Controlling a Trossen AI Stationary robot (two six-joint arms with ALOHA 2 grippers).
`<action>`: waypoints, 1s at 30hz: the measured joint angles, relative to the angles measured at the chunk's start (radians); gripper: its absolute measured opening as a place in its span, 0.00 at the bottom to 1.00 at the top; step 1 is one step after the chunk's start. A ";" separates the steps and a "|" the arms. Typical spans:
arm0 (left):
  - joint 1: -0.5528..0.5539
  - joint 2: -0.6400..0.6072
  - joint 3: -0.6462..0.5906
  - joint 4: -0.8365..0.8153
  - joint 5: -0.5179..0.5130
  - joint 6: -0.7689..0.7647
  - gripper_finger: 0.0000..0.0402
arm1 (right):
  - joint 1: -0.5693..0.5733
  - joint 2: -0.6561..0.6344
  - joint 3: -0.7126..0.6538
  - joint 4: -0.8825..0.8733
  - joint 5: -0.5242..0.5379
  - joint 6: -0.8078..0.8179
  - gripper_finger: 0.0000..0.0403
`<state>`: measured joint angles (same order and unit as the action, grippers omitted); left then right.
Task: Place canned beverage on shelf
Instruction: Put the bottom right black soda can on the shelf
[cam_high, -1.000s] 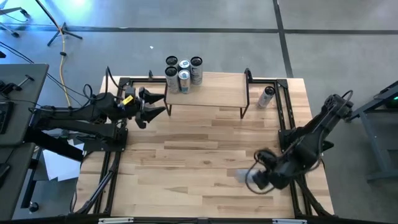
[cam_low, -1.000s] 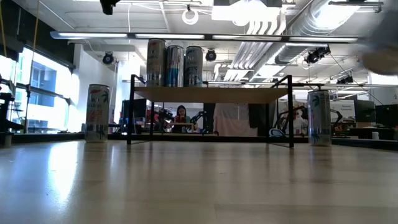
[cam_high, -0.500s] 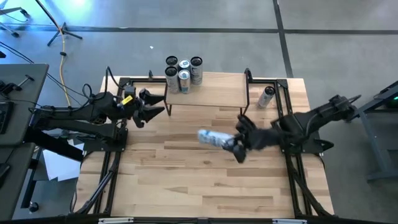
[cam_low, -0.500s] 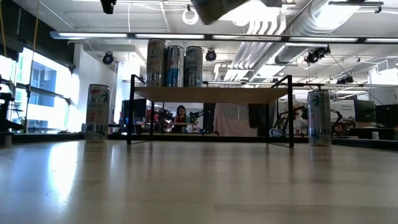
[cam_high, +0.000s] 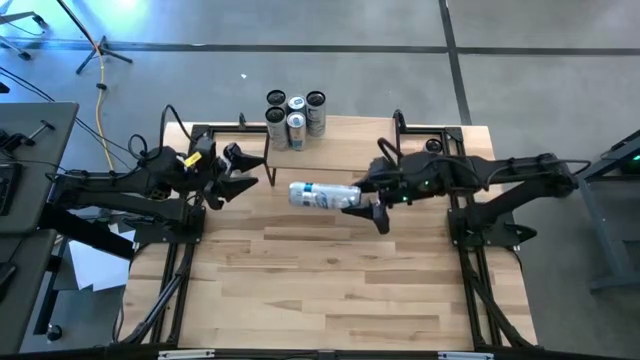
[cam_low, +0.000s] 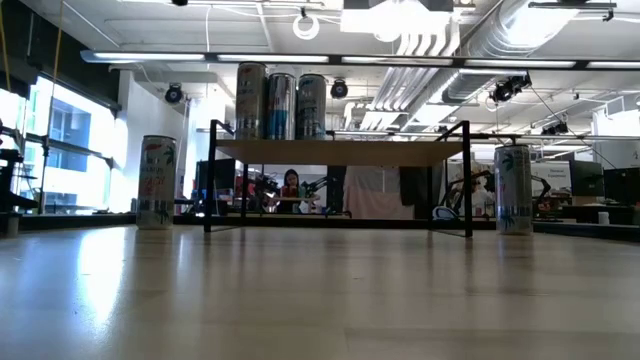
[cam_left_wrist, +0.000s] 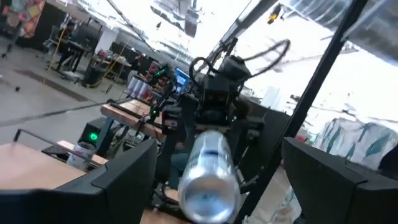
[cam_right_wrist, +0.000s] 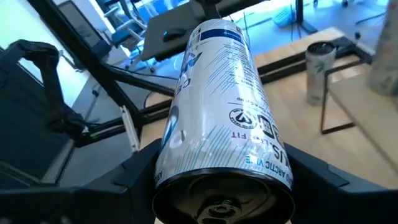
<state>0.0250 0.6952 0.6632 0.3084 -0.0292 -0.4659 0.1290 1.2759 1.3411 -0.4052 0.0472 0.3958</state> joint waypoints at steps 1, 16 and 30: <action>-0.003 0.000 0.000 -0.002 0.000 0.021 0.78 | -0.012 -0.004 0.000 0.001 0.001 -0.014 0.61; -0.006 0.003 0.000 -0.024 -0.008 0.120 0.78 | -0.046 -0.022 0.000 0.008 -0.035 -0.004 0.61; -0.006 0.003 0.000 -0.036 -0.009 0.110 0.78 | -0.047 -0.021 0.000 -0.017 -0.030 0.037 0.61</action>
<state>0.0185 0.6983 0.6632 0.2722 -0.0378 -0.3554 0.0819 1.2545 1.3415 -0.4221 0.0167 0.4331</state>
